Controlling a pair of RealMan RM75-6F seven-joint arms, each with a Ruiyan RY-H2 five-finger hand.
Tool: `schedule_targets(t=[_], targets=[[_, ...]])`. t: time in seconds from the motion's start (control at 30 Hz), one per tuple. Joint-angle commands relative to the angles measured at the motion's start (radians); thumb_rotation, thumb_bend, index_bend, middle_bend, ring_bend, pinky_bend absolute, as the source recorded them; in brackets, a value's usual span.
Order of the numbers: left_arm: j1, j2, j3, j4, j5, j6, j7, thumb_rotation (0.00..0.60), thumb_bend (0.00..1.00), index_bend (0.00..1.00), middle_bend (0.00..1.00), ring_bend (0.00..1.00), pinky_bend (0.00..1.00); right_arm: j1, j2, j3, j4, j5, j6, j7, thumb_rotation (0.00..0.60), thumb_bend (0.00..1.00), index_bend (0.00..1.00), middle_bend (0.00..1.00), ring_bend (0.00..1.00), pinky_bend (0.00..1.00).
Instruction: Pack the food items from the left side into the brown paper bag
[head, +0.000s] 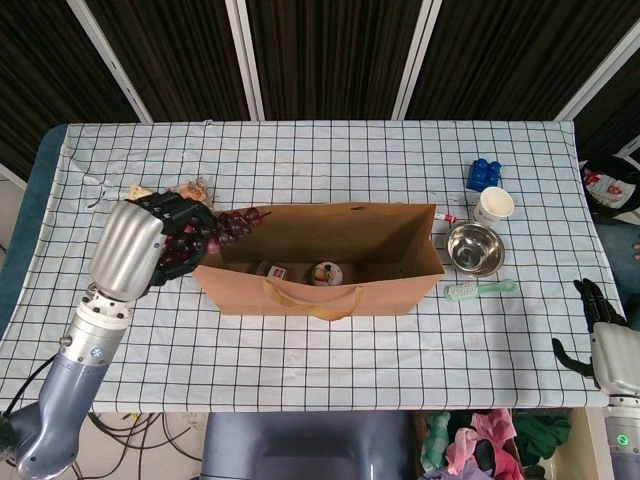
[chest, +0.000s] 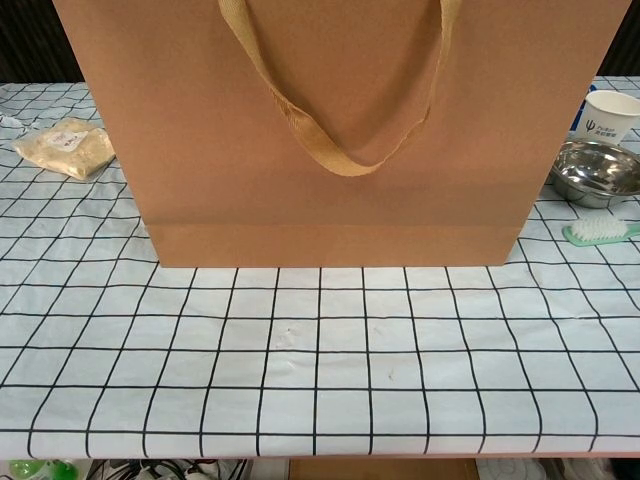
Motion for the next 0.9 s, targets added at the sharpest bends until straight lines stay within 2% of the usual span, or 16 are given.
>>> schedule_targets(t=[0.03,0.1,0.2,0.3,0.37,0.43,0.5,0.63,0.77,0.9], targets=[[-0.045,0.002,0.004,-0.019,-0.051,-0.066,0.055,0.600,0.50,0.56,0.59,0.48,0.61,0.000,0.000,0.001,0.000,0.000,0.001,0.001,0.600,0.27,0.03,0.03,0.14,0.27],[-0.115,-0.025,-0.026,-0.004,-0.137,-0.136,0.074,0.600,0.50,0.56,0.58,0.48,0.61,0.000,0.000,-0.001,0.002,-0.003,0.001,-0.004,0.600,0.27,0.03,0.03,0.14,0.27],[-0.165,-0.050,-0.047,0.004,-0.215,-0.163,0.105,0.600,0.49,0.56,0.57,0.46,0.60,0.001,-0.002,0.000,0.003,0.000,0.000,-0.004,0.600,0.27,0.03,0.03,0.14,0.27],[-0.200,-0.066,-0.049,0.011,-0.274,-0.179,0.137,0.600,0.41,0.51,0.53,0.40,0.58,0.001,-0.002,0.001,0.004,0.002,-0.001,-0.006,0.600,0.27,0.03,0.03,0.14,0.27],[-0.215,-0.065,-0.041,0.007,-0.315,-0.186,0.170,0.600,0.30,0.43,0.42,0.31,0.55,0.001,-0.002,0.001,0.004,0.001,0.000,-0.007,0.600,0.27,0.03,0.03,0.14,0.27],[-0.227,-0.051,-0.030,-0.008,-0.372,-0.203,0.205,0.600,0.14,0.28,0.22,0.11,0.42,0.001,-0.002,0.001,0.003,0.001,0.001,-0.008,0.600,0.27,0.03,0.03,0.14,0.27],[-0.242,-0.033,-0.025,-0.031,-0.427,-0.210,0.237,0.600,0.06,0.21,0.12,0.01,0.30,0.001,-0.002,0.001,0.004,0.001,0.002,-0.008,0.600,0.27,0.03,0.03,0.14,0.27],[-0.233,-0.014,-0.036,-0.049,-0.432,-0.165,0.218,0.600,0.05,0.20,0.11,0.00,0.22,0.000,-0.002,0.002,0.004,-0.001,0.004,-0.005,0.600,0.27,0.03,0.04,0.14,0.27],[-0.209,0.008,-0.044,-0.042,-0.415,-0.119,0.196,0.600,0.06,0.20,0.11,0.00,0.21,0.000,-0.004,0.002,0.006,-0.004,0.008,-0.001,0.600,0.27,0.03,0.04,0.14,0.27],[-0.169,0.021,-0.031,0.027,-0.378,-0.038,0.199,0.600,0.06,0.20,0.12,0.00,0.21,0.000,-0.006,0.001,0.006,-0.007,0.008,-0.003,0.600,0.27,0.03,0.04,0.14,0.27]])
